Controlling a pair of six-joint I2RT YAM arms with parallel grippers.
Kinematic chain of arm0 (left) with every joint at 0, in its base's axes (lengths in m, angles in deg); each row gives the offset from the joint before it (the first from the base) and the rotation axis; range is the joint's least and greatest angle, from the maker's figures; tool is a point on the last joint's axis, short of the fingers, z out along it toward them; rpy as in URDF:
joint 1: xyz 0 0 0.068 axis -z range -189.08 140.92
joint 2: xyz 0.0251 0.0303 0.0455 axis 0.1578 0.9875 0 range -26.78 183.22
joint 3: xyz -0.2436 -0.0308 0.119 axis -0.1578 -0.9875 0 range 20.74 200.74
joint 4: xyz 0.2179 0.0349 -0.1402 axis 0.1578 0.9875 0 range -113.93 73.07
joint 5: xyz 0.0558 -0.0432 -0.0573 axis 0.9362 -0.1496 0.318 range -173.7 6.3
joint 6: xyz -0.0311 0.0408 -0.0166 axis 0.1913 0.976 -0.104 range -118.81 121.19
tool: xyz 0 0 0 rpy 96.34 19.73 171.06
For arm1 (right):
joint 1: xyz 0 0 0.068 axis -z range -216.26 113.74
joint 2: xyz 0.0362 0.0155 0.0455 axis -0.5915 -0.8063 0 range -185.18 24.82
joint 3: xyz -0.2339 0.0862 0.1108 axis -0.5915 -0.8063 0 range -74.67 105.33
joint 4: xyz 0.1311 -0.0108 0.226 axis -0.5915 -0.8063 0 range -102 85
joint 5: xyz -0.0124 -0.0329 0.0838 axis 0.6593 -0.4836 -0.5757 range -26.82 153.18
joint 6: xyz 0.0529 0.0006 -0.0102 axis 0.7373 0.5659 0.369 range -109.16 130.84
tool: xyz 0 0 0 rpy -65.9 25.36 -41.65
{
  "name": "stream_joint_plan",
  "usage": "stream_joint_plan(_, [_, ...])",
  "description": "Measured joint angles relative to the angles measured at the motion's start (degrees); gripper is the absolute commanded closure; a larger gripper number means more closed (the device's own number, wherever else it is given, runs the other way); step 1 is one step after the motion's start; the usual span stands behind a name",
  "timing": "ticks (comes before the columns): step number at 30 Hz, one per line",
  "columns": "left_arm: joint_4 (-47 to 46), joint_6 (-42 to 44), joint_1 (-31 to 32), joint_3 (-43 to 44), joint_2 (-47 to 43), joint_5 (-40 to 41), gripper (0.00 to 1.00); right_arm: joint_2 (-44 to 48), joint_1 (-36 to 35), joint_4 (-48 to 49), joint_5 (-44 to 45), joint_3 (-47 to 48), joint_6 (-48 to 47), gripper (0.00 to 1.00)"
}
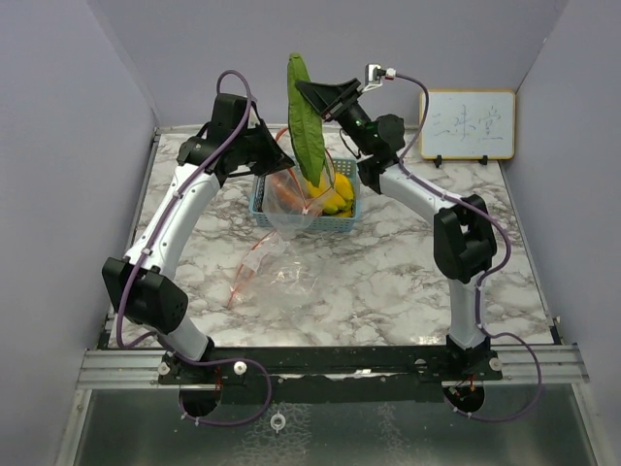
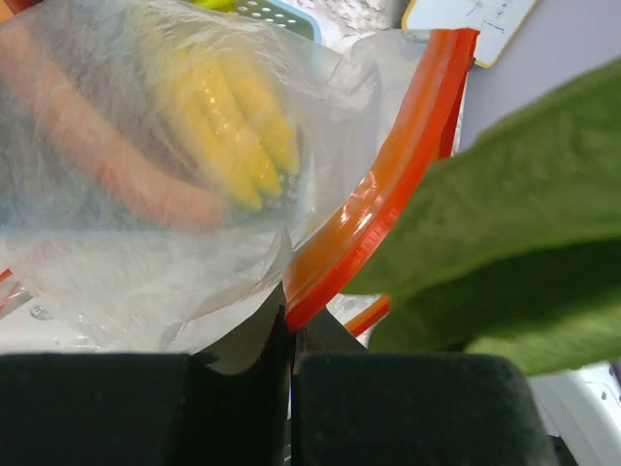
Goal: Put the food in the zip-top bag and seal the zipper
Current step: Place the fake vegetable in the zipper food storage bag.
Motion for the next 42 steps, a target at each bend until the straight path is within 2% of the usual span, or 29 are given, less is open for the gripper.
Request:
stream_joint_plan(5, [-1.1, -1.6, 0.0, -1.0, -0.6, -1.6, 1.00, 0.3, -1.1, -5.9, 3.6, -0.7, -7.2, 0.98])
stream_joint_plan(13, [-1.9, -3.8, 0.0, -1.1, -0.6, -4.1, 1.00, 7.2, -4.6, -17.0, 16.4, -6.6, -22.5, 0.98])
stream_joint_plan(20, [-2.9, -4.9, 0.0, -1.0, -0.3, -5.7, 1.00, 15.0, -6.2, -19.0, 22.8, -13.7, -36.4, 0.98])
stream_joint_plan(25, [-3.4, -5.4, 0.0, -0.2, 1.0, -6.9, 1.00, 18.2, -9.8, -20.0, 28.6, -18.2, -45.2, 0.98])
stream_joint_plan(29, [-3.5, -5.5, 0.0, 0.2, 1.9, -7.6, 1.00, 17.8, -11.0, -22.6, 32.6, -17.1, -47.5, 0.98])
stream_joint_plan(34, [-4.0, -5.9, 0.0, 0.1, 2.1, -8.5, 1.00, 13.2, -11.3, -27.9, 38.0, -7.0, -48.3, 0.98])
stream_joint_plan(42, [-4.0, -6.2, 0.0, 0.1, 2.1, -9.4, 1.00, 12.5, -13.9, -26.2, 47.1, -9.4, -56.2, 0.98])
